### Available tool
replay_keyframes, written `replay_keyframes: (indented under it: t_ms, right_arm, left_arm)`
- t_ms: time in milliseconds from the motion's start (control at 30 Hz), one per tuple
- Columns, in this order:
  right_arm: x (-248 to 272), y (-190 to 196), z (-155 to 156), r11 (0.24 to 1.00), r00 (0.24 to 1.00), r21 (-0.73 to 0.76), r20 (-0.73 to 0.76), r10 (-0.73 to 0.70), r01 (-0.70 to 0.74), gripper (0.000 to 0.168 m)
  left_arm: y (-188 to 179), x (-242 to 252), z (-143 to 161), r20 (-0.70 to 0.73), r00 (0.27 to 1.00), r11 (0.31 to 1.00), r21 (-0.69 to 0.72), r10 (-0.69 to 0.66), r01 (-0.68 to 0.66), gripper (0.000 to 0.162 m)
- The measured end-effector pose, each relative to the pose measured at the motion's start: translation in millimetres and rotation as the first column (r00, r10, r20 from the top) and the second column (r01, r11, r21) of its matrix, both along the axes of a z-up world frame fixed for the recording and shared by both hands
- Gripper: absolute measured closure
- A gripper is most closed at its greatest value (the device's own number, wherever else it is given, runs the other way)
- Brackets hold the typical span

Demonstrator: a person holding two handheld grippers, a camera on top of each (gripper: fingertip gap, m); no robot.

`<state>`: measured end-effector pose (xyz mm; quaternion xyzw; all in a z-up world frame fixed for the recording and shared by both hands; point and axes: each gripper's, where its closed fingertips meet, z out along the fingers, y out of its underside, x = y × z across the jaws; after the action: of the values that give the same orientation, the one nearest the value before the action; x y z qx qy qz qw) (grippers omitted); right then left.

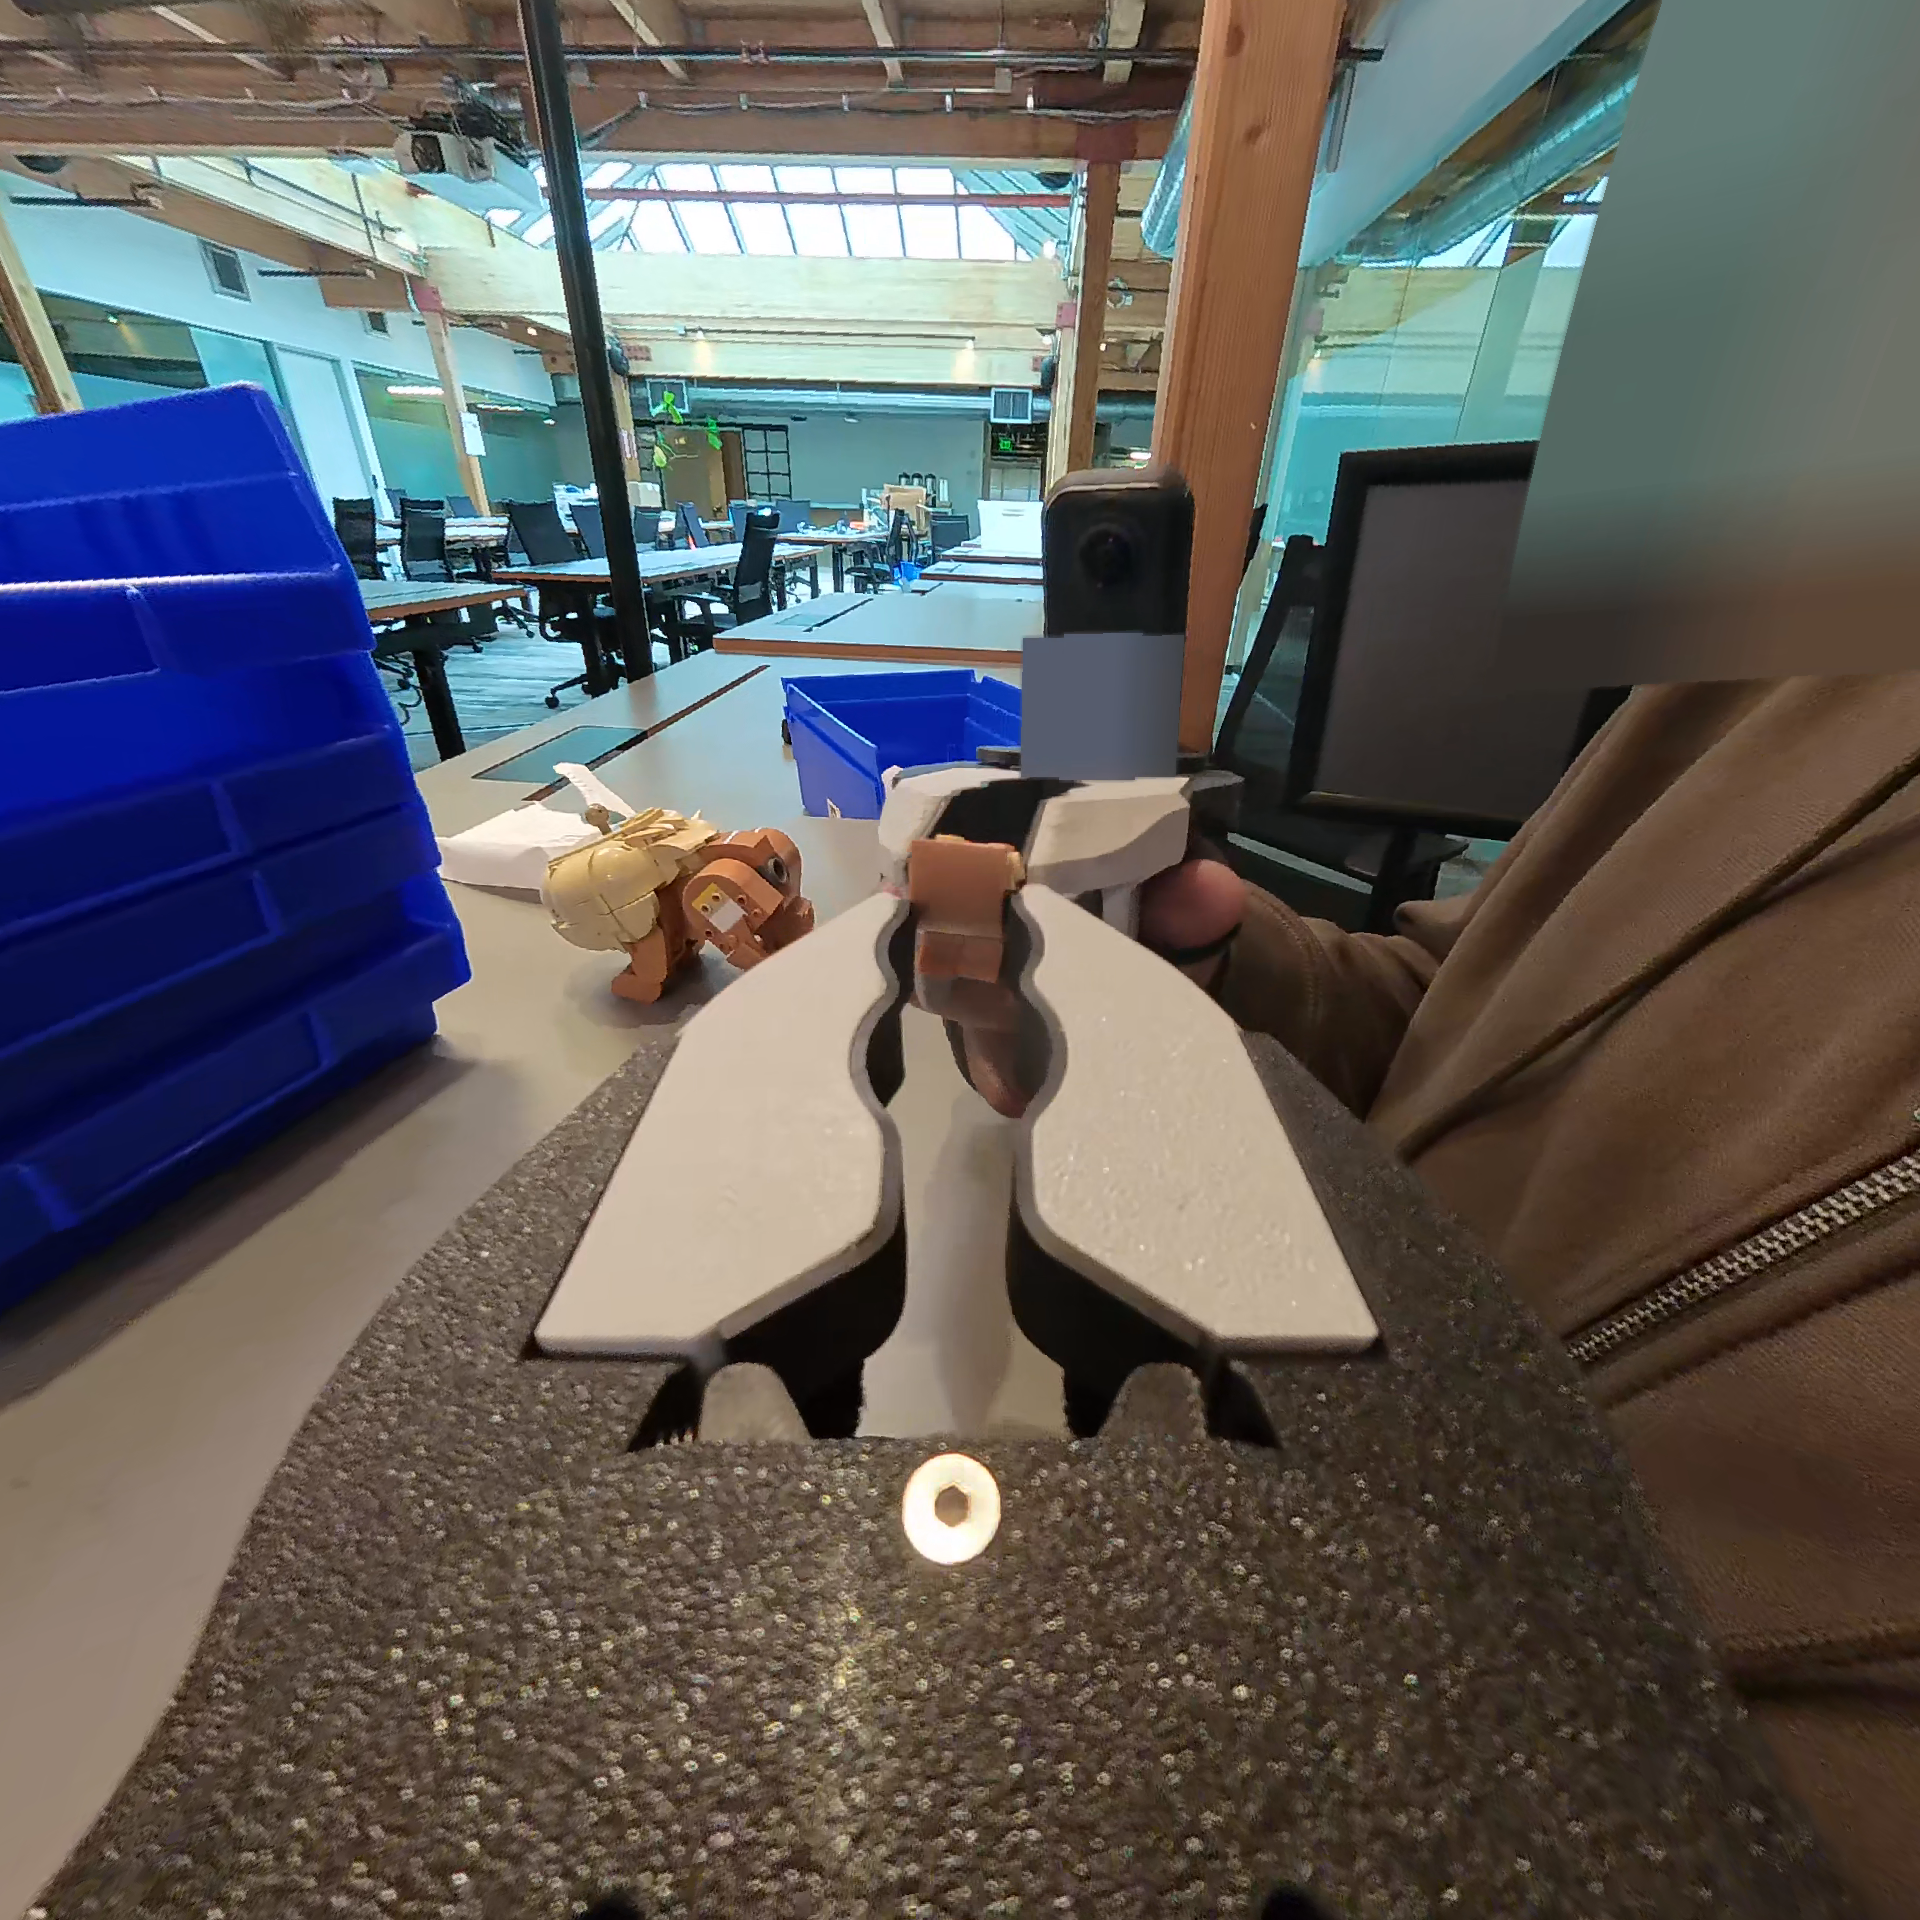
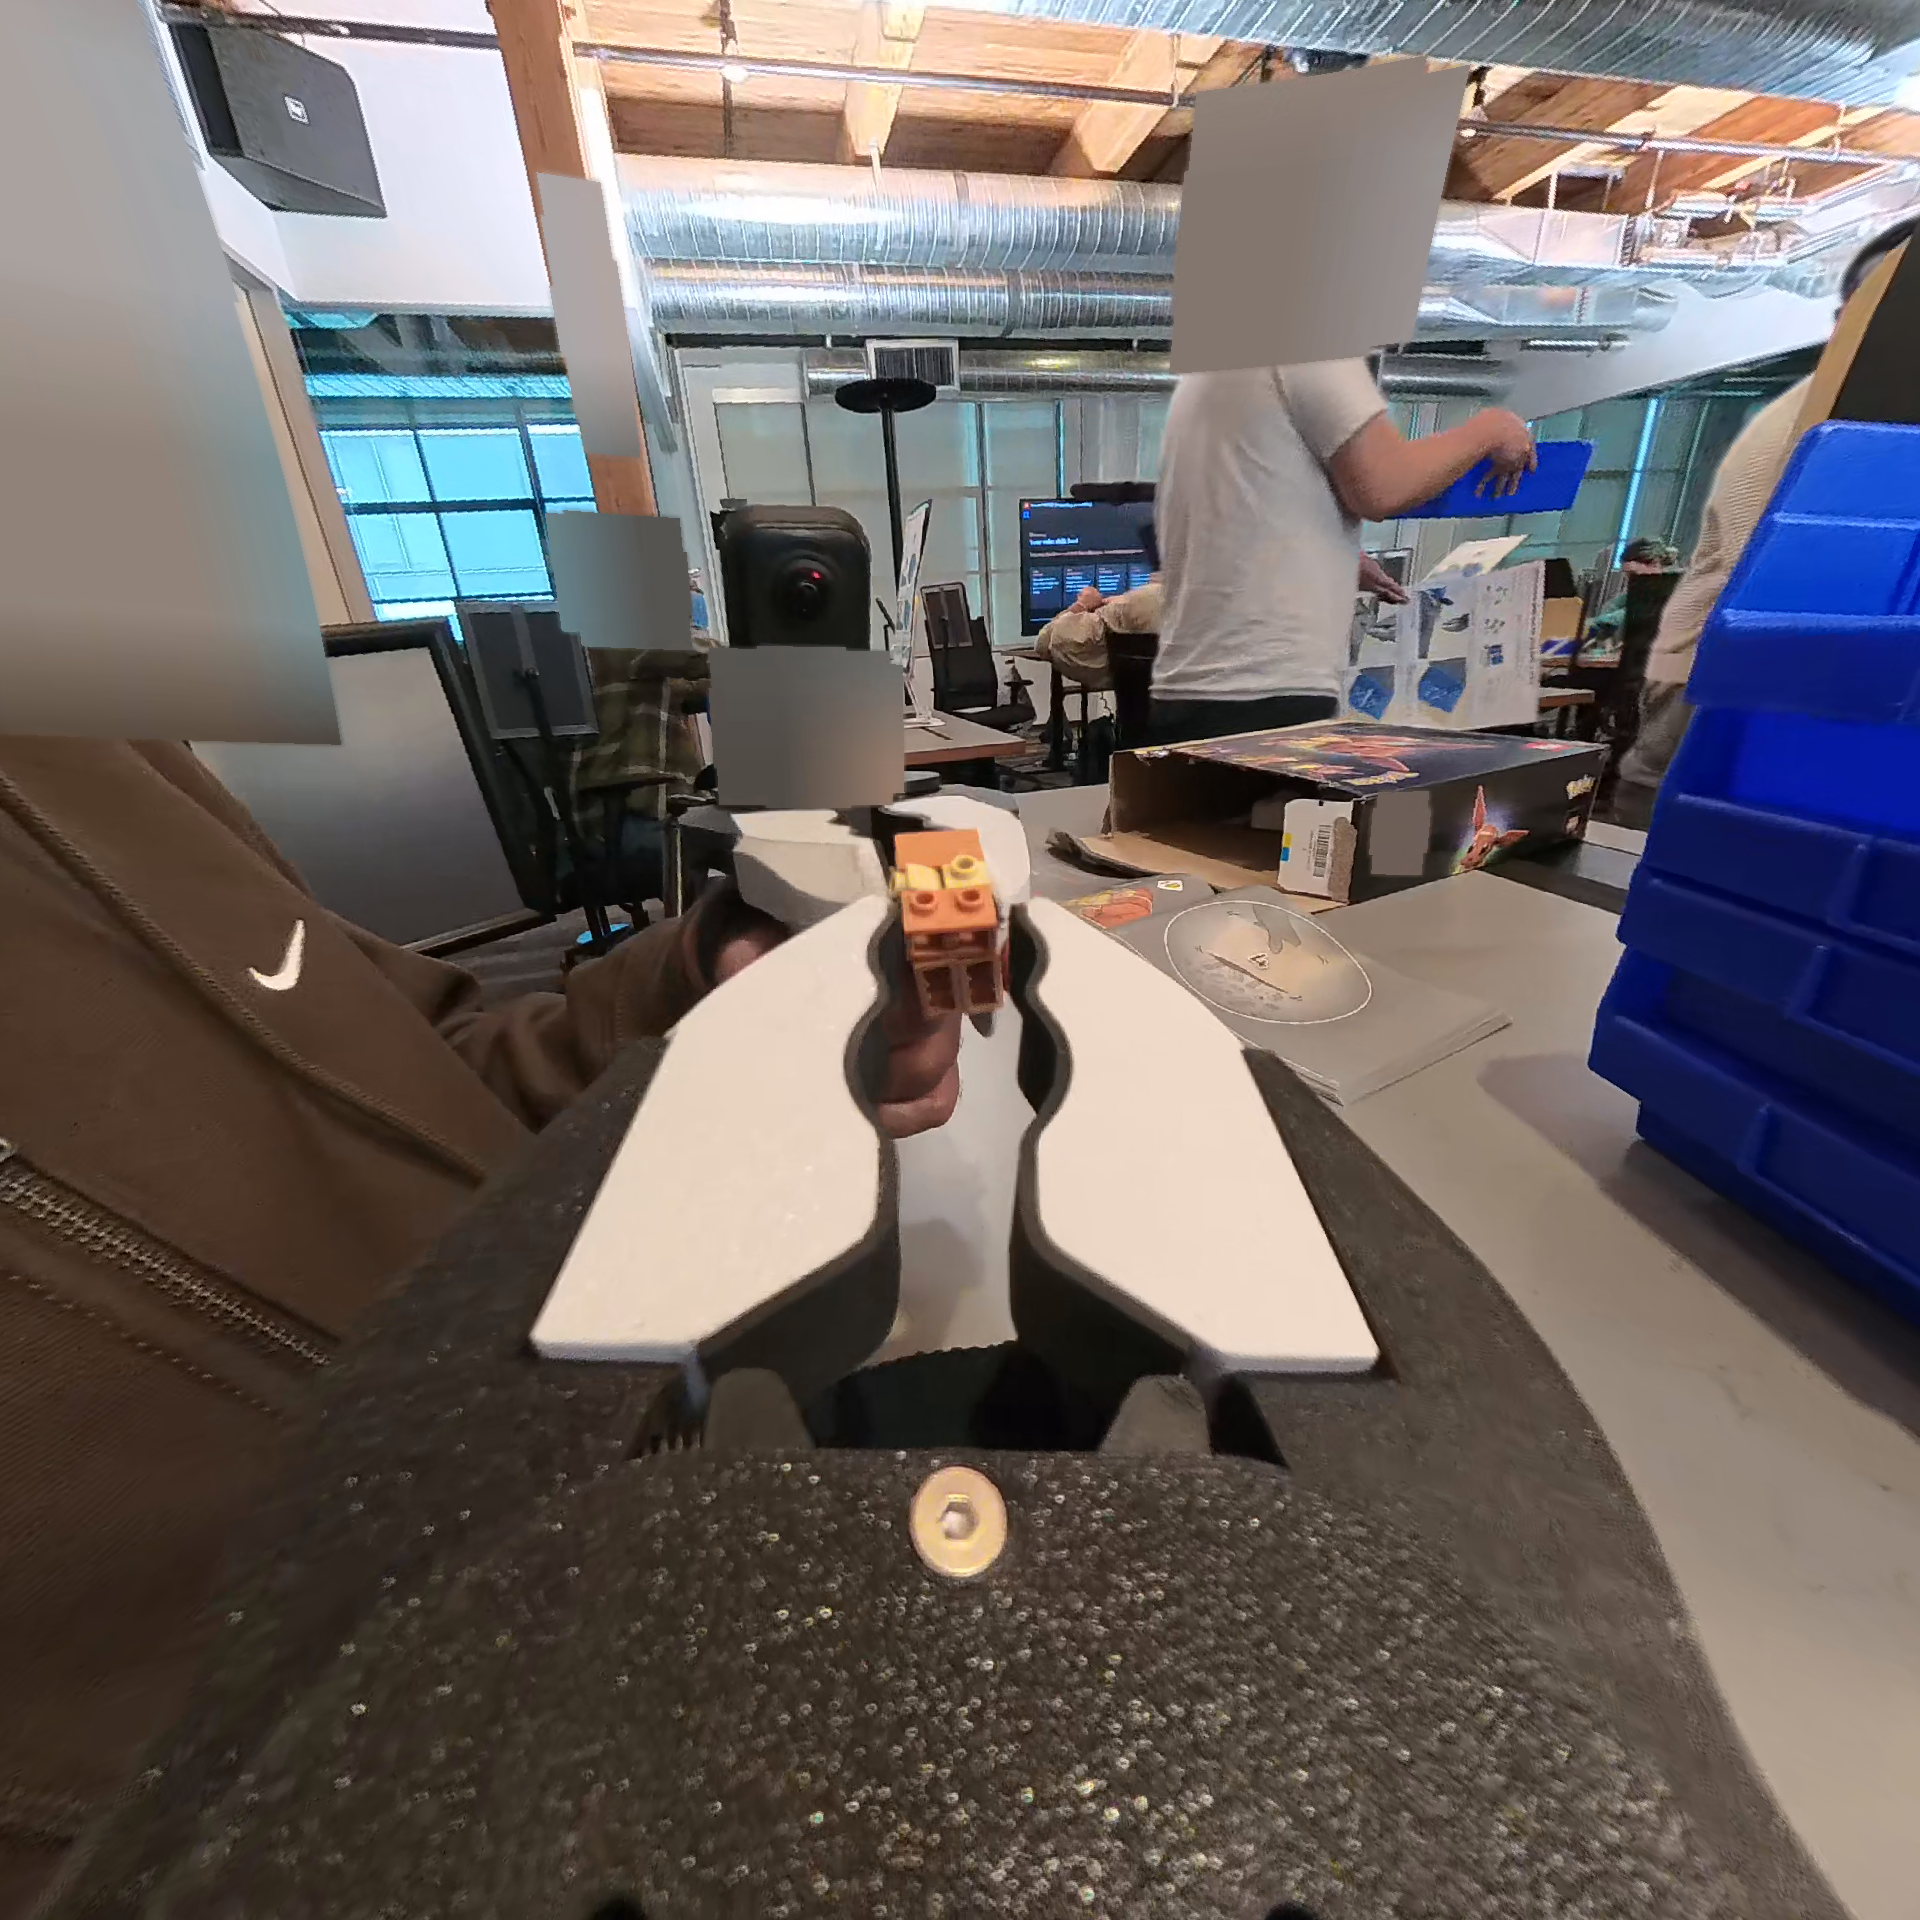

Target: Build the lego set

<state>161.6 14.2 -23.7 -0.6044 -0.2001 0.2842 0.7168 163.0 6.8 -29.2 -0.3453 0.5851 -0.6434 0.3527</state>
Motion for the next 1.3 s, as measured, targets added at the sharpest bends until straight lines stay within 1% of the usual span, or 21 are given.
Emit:
replay_keyframes:
  t_ms: [133, 233, 333, 633, 933, 1067, 1100, 1133, 1167, 1200, 1233, 1267, 1300]
  right_arm:
    - [-2.5, -1.6, -0.4, 1.0, 1.0, 0.005, 0.014, 0.011, -0.011, 0.152]
    - [-5.9, -5.2, 1.2, 0.998, 0.998, -0.001, -0.008, 0.058, -0.058, 0.152]
    - [-7.6, -7.7, 2.4, 0.996, 0.995, -0.008, -0.03, 0.093, -0.093, 0.152]
    - [-9.4, -11.9, 5.2, 0.987, 0.983, -0.018, -0.092, 0.157, -0.159, 0.152]
    - [-9.6, -13.6, 6.6, 0.984, 0.977, -0.019, -0.12, 0.176, -0.179, 0.152]
    - [-3.4, -13.5, 9.4, 0.993, 0.988, 0.013, -0.1, 0.118, -0.118, 0.152]
    - [-0.5, -12.1, 9.0, 0.997, 0.994, 0.024, -0.076, 0.078, -0.076, 0.152]
    - [2.0, -10.9, 8.7, 0.999, 0.999, 0.042, -0.041, 0.031, -0.029, 0.152]
    - [3.9, -10.1, 8.5, 0.998, 1.0, 0.068, 0.003, -0.019, 0.019, 0.152]
    - [6.3, -8.6, 7.6, 0.992, 0.995, 0.098, 0.057, -0.081, 0.075, 0.152]
    - [9.1, -6.7, 6.1, 0.983, 0.982, 0.127, 0.116, -0.146, 0.131, 0.152]
    - [11.5, -4.9, 4.1, 0.972, 0.964, 0.154, 0.169, -0.203, 0.178, 0.152]
    - [13.4, -3.4, 2.3, 0.96, 0.944, 0.178, 0.214, -0.25, 0.214, 0.152]
  left_arm:
    - [-0.7, -1.8, 0.0, -0.01, 1.0, 0.999, -0.028, -0.028, 0.027, 0.146]
    - [-4.2, -5.5, 1.7, -0.021, 0.995, 0.991, -0.092, -0.095, 0.093, 0.146]
    - [-7.1, -8.4, 2.5, -0.035, 0.986, 0.974, -0.165, -0.161, 0.153, 0.146]
    - [-11.2, -12.4, 5.8, -0.043, 0.96, 0.914, -0.319, -0.278, 0.25, 0.146]
    - [-12.2, -13.4, 7.3, -0.036, 0.953, 0.896, -0.352, -0.302, 0.27, 0.146]
    - [-4.0, -13.1, 10.4, -0.019, 0.968, 0.911, -0.342, -0.252, 0.23, 0.146]
    - [-0.3, -11.8, 9.2, -0.027, 0.975, 0.924, -0.326, -0.22, 0.199, 0.146]
    - [4.3, -8.0, 3.5, -0.062, 0.984, 0.948, -0.286, -0.166, 0.141, 0.146]
    - [9.9, -2.7, -7.2, -0.12, 0.989, 0.976, -0.21, -0.087, 0.06, 0.146]
    - [17.2, 3.1, -22.5, -0.187, 0.982, 0.995, -0.092, 0.017, -0.035, 0.146]
    - [26.2, 7.7, -39.9, -0.25, 0.96, 0.992, 0.041, 0.125, -0.118, 0.146]
    - [35.5, 10.5, -56.8, -0.307, 0.926, 0.972, 0.154, 0.218, -0.177, 0.146]
    - [42.9, 11.6, -72.0, -0.358, 0.89, 0.949, 0.238, 0.283, -0.206, 0.146]
